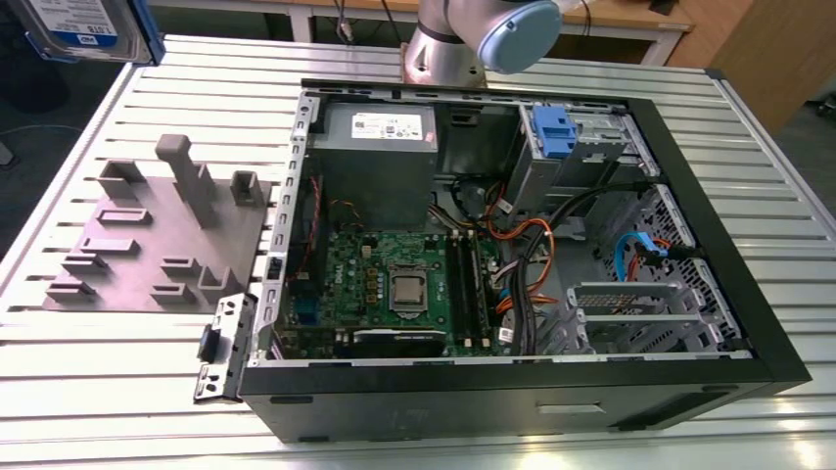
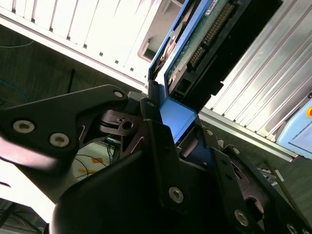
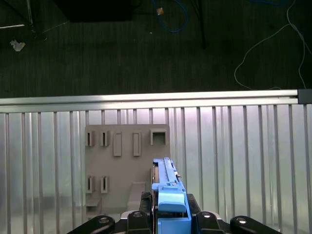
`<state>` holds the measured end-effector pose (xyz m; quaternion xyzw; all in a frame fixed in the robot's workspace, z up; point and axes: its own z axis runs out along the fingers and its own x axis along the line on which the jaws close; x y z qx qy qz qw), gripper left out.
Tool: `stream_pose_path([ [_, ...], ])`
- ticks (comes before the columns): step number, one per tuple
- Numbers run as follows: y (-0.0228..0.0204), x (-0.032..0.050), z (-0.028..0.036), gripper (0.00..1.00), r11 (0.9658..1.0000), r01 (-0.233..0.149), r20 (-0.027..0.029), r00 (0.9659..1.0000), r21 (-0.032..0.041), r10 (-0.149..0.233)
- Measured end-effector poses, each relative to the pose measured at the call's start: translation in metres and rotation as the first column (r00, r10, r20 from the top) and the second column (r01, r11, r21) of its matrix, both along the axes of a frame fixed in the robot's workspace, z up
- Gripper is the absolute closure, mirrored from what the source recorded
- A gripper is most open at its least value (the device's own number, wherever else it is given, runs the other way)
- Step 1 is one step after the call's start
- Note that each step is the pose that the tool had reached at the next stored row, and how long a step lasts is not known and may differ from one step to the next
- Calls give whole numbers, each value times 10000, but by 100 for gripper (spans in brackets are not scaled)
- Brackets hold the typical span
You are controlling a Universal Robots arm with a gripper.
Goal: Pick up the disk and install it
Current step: 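Pick up the disk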
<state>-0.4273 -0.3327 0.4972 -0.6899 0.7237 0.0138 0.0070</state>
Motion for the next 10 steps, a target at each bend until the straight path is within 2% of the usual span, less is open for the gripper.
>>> stream_pose_path([
  [5, 0, 86, 0, 64, 10000, 0, -1, 10000, 0, 0],
  [10, -1, 124, 0, 64, 10000, 1, 0, 10000, 0, -1],
])
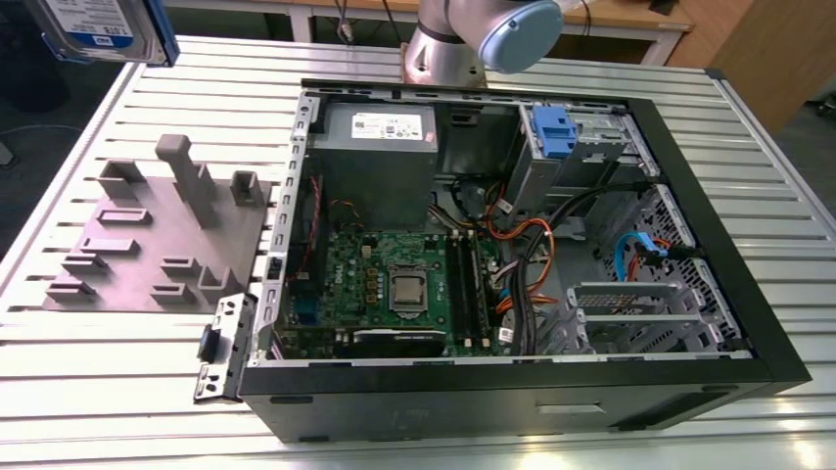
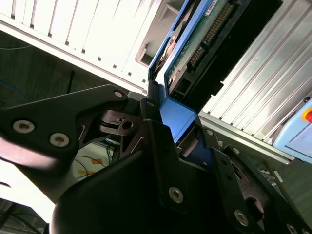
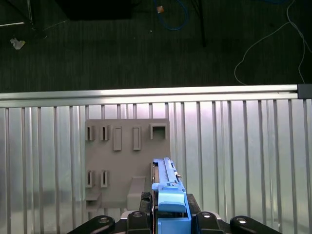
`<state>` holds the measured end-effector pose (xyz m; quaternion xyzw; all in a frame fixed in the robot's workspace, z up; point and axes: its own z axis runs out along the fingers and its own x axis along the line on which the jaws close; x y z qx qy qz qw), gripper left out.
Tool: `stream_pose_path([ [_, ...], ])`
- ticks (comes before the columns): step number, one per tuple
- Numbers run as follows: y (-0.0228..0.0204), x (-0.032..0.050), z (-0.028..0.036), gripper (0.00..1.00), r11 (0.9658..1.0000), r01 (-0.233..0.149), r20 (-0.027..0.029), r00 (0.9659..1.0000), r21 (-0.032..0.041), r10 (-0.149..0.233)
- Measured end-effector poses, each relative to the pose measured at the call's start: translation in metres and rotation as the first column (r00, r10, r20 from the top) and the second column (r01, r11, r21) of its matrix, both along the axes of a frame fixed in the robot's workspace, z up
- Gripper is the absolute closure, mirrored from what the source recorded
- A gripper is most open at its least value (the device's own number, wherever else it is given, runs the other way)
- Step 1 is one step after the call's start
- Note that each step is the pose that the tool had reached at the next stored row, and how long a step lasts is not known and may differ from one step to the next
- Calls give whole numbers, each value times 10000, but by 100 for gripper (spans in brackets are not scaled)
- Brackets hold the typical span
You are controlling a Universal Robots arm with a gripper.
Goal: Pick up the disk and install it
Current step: 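Pick up the disk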
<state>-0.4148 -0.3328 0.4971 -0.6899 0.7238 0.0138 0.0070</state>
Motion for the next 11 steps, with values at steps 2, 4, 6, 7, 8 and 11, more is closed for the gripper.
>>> stream_pose_path([
  [2, -3, 5, 0, 64, 10000, -1, -1, 10000, 0, 1],
  [4, -9, 8, 1, 64, 10000, -1, -2, 10000, -1, 1],
  [6, -17, 9, 1, 64, 10000, -1, -2, 10000, -1, 1],
  [7, -21, 10, 1, 64, 10000, -1, -1, 10000, -1, 1],
  [8, -26, 11, 1, 64, 10000, 0, -1, 10000, 0, 0],
  [11, -37, 12, 0, 64, 10000, -1, -1, 10000, -1, 1],
])
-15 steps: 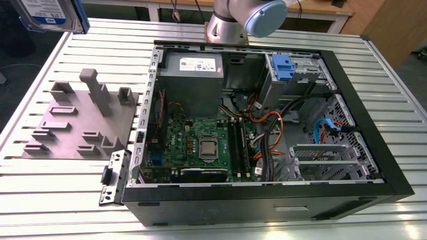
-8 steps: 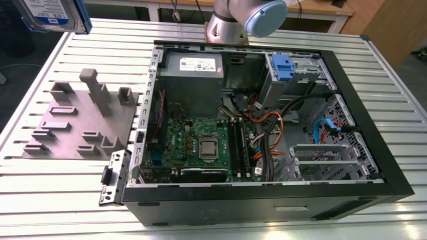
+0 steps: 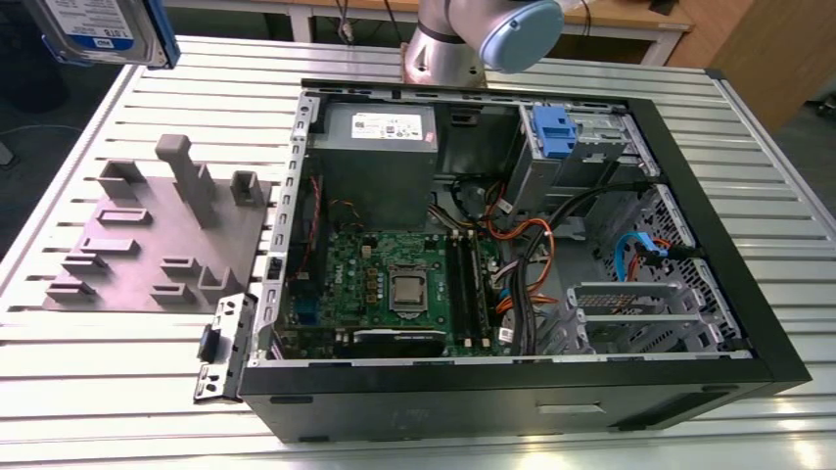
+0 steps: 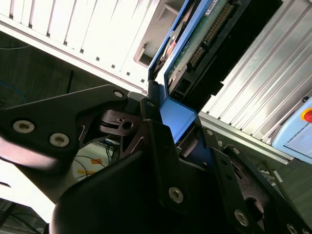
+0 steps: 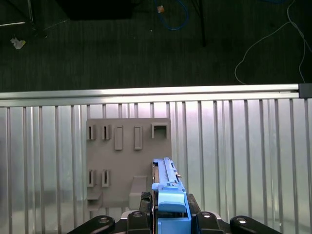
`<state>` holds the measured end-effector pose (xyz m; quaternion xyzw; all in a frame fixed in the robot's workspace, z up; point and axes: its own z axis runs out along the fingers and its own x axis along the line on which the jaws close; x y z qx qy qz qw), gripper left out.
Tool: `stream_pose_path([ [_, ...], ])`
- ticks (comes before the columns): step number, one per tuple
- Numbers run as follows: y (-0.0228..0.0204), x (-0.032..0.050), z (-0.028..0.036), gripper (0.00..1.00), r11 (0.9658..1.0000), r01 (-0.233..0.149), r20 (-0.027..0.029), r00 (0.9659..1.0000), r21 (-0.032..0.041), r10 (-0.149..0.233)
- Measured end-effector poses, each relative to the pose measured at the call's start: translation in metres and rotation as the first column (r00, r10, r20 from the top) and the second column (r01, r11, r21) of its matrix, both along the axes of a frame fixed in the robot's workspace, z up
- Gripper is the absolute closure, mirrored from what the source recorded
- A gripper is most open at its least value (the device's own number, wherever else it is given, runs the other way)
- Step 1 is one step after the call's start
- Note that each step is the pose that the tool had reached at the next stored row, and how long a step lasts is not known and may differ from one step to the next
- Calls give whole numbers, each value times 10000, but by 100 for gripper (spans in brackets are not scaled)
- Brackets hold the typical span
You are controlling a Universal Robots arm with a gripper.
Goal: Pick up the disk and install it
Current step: 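Pick up the disk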
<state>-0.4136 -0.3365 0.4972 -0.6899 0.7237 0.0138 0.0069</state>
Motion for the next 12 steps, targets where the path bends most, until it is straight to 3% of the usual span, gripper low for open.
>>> stream_pose_path([
  [12, -3, 95, 0, 64, 10000, 0, 0, 10000, 0, 0],
])
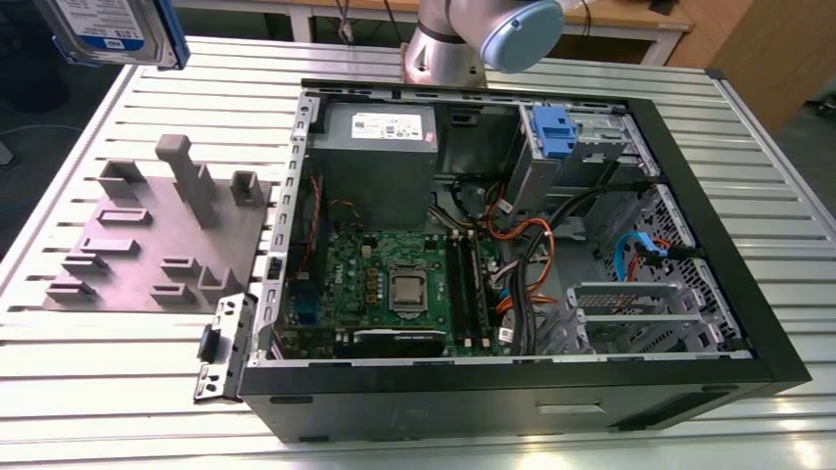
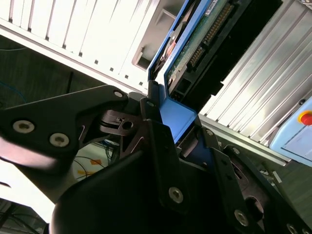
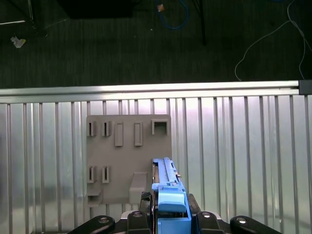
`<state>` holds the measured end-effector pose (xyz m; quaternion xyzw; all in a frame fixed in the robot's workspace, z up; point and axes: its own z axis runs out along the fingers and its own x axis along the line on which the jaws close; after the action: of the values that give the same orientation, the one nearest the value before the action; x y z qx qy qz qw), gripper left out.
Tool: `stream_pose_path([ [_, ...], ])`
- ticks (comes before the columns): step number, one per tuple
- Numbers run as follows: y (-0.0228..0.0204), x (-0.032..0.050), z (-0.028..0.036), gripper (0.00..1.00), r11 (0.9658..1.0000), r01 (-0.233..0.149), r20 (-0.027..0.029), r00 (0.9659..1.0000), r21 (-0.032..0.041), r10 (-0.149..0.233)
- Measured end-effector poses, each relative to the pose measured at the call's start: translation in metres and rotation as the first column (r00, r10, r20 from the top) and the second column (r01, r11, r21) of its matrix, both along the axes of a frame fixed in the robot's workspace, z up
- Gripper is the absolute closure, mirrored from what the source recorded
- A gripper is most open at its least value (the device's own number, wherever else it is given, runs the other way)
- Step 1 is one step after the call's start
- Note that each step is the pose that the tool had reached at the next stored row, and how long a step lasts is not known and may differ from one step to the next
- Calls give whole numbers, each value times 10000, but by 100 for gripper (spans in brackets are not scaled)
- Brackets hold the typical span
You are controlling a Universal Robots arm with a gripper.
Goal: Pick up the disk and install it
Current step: 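Pick up the disk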
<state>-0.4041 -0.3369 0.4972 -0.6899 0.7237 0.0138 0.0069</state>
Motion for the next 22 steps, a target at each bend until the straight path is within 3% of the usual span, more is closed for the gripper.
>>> stream_pose_path([
  [22, 0, 109, 0, 64, 10000, 0, 0, 10000, 0, 0],
])
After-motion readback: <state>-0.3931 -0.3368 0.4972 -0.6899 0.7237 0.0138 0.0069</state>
